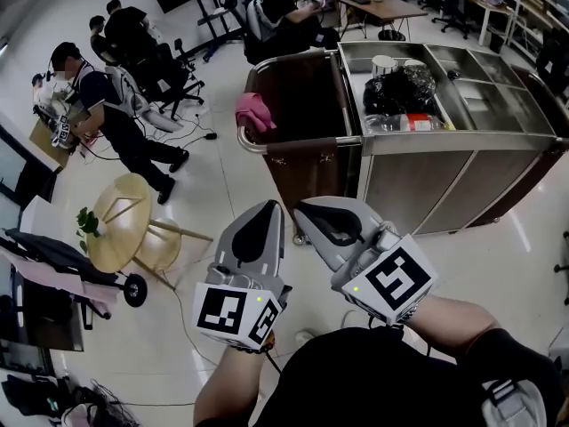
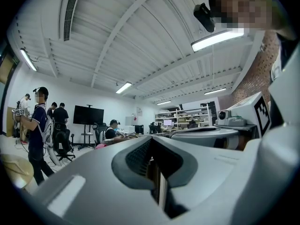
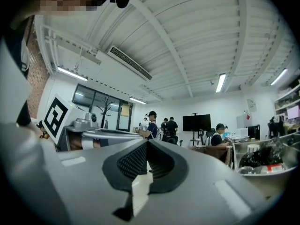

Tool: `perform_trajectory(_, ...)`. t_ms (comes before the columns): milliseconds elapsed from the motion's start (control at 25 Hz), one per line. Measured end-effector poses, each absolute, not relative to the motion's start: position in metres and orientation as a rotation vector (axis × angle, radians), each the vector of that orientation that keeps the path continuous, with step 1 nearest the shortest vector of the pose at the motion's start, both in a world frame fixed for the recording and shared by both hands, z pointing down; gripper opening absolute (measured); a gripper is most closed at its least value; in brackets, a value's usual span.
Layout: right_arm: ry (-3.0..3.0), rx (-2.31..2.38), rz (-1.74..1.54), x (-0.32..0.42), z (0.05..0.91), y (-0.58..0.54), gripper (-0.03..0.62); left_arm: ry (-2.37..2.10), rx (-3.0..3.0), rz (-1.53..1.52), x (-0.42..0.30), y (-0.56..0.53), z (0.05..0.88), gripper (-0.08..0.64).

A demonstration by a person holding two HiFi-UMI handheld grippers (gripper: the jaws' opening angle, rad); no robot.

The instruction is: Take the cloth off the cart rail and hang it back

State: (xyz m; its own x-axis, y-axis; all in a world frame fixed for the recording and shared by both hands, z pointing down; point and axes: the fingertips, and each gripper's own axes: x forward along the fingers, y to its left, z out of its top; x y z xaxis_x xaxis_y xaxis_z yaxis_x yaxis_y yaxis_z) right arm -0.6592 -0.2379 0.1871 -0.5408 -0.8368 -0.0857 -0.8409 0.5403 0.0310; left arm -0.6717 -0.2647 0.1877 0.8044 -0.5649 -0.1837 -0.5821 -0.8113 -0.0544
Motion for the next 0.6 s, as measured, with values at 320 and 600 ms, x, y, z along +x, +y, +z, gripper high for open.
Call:
perform_trajectory(320, 2.689, -1.513, 0.142, -0.685, 0.176, -0.225, 0.0, 0.861, -2.887, 0.245, -0.693, -0.248, 0.177, 0.0)
perform_trajectory(600, 2.679, -1.552, 0.068, -0.703, 0.171, -0.213, 0.0, 0.831, -2.909, 0.252, -0.709, -0.235, 0.173, 0.0)
